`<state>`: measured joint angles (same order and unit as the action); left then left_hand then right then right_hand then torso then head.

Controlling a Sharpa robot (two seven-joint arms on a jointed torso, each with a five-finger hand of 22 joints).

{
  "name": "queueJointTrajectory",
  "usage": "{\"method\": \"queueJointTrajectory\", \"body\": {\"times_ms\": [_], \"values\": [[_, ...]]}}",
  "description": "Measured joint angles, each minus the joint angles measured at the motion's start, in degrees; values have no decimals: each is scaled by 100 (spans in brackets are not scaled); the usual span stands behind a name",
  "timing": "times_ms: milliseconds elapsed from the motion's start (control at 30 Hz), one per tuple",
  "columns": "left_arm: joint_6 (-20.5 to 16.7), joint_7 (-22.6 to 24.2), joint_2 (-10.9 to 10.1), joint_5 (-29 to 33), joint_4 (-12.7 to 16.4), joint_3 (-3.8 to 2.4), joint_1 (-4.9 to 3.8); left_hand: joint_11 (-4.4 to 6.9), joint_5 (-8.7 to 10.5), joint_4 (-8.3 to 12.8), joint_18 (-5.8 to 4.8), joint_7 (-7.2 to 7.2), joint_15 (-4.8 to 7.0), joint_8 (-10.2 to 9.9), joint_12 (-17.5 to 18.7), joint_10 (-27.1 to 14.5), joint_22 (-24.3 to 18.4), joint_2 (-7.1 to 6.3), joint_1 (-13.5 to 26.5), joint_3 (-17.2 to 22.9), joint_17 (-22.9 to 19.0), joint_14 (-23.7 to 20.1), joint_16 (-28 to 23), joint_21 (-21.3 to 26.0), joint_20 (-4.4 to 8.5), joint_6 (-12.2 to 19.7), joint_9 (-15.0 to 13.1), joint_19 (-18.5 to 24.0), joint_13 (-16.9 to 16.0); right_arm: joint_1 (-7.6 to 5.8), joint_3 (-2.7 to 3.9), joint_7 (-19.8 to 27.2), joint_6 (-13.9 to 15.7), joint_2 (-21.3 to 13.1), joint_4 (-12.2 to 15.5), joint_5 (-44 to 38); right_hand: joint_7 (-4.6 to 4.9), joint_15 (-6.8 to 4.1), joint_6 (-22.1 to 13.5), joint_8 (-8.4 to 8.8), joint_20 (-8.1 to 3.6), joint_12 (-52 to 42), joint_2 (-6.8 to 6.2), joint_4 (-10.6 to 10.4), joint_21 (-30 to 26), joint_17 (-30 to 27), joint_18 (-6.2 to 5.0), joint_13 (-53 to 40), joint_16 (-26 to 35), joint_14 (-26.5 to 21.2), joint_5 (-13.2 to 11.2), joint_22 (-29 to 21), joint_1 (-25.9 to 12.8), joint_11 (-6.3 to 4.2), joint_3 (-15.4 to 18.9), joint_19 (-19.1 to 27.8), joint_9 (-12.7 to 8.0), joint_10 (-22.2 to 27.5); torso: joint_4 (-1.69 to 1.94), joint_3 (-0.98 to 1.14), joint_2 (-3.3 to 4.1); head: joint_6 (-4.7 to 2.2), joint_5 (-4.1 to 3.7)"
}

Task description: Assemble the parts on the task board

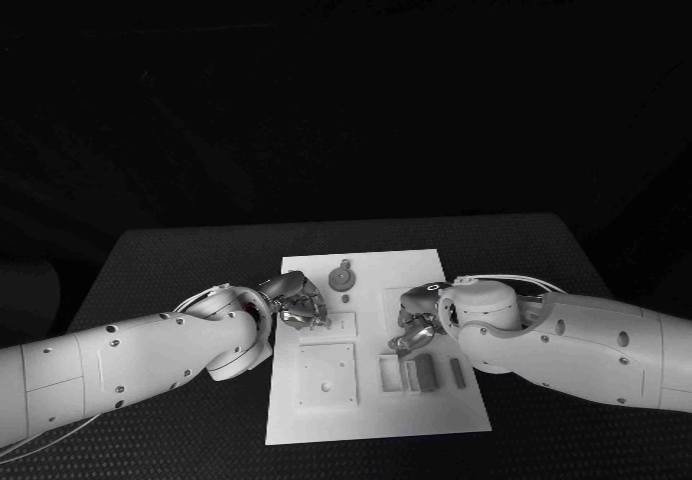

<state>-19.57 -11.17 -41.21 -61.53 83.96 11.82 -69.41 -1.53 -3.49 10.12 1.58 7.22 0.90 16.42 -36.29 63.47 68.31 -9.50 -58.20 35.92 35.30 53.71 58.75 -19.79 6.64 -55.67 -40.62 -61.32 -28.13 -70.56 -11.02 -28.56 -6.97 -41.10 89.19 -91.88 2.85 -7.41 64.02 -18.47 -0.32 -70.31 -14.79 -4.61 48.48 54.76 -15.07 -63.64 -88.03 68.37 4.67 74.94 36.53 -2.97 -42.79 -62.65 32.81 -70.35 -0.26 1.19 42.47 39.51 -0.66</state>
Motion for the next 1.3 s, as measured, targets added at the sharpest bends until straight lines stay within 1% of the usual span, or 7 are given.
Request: {"method": "queueJointTrajectory", "body": {"times_ms": [200,333,467,500,567,667,1300], "values": [[10,-2,0,2,7,1,0,0,0,-4,0,0,0,0,0,0,-1,0,0,4,0,0,0,0,0,0,0,0,0,23,19,11,-8,12,-17,-31,7,-14,7,0,-19,0,11,-16,22,27,3,-21,0,34,0,-1,11,10,16,-20,10,-10,-2,0,0,12,-8],[18,-3,-6,3,14,1,0,0,0,-4,-1,0,0,0,0,0,-1,0,0,4,0,0,0,0,0,0,0,0,0,44,35,14,-8,8,-13,-57,4,-13,10,0,-19,0,150,24,22,33,6,-45,0,36,0,-1,82,-10,57,-20,24,-31,-1,0,2,25,-5],[23,-3,-16,4,15,2,0,0,0,-5,34,0,0,0,0,0,-1,0,0,3,0,0,0,0,0,0,0,0,0,58,42,20,6,-26,16,-81,4,-13,10,0,-19,0,192,70,44,35,6,-49,0,36,0,-1,99,-10,102,-20,30,-31,-1,0,4,44,3],[24,-3,-18,4,16,2,0,0,0,-18,60,0,0,0,0,0,-1,0,0,-11,0,0,0,0,0,0,0,0,0,60,42,24,10,-34,21,-86,3,-12,10,0,-20,0,191,73,44,35,6,-52,0,36,0,-1,98,-10,106,-20,31,-31,-1,0,4,47,5],[25,-4,-21,4,18,3,0,0,0,-18,61,0,0,0,0,0,0,0,0,-11,0,0,0,0,0,0,-1,0,0,67,42,29,21,-49,29,-95,3,-12,11,0,-19,0,190,73,44,35,7,-54,0,35,0,-1,98,-10,106,-20,31,-31,-3,0,4,50,8],[27,-4,-25,5,22,3,-1,0,0,-18,60,0,0,0,0,0,4,0,0,-11,0,0,0,0,0,0,-1,0,0,146,-22,22,0,-71,-23,-100,12,-11,1,-24,-19,0,191,76,44,35,39,-55,0,35,0,-1,98,-11,108,-20,33,-29,-3,-1,4,55,11],[33,-8,-45,6,41,3,-1,0,0,-18,56,0,0,20,0,0,9,0,0,-12,0,0,0,0,0,0,-1,0,-1,189,-17,-23,15,-69,-23,-184,-4,-1,16,-71,-19,0,214,137,44,12,39,-44,0,45,0,-2,75,-11,169,-20,61,-30,-9,-4,-2,44,1]]}}
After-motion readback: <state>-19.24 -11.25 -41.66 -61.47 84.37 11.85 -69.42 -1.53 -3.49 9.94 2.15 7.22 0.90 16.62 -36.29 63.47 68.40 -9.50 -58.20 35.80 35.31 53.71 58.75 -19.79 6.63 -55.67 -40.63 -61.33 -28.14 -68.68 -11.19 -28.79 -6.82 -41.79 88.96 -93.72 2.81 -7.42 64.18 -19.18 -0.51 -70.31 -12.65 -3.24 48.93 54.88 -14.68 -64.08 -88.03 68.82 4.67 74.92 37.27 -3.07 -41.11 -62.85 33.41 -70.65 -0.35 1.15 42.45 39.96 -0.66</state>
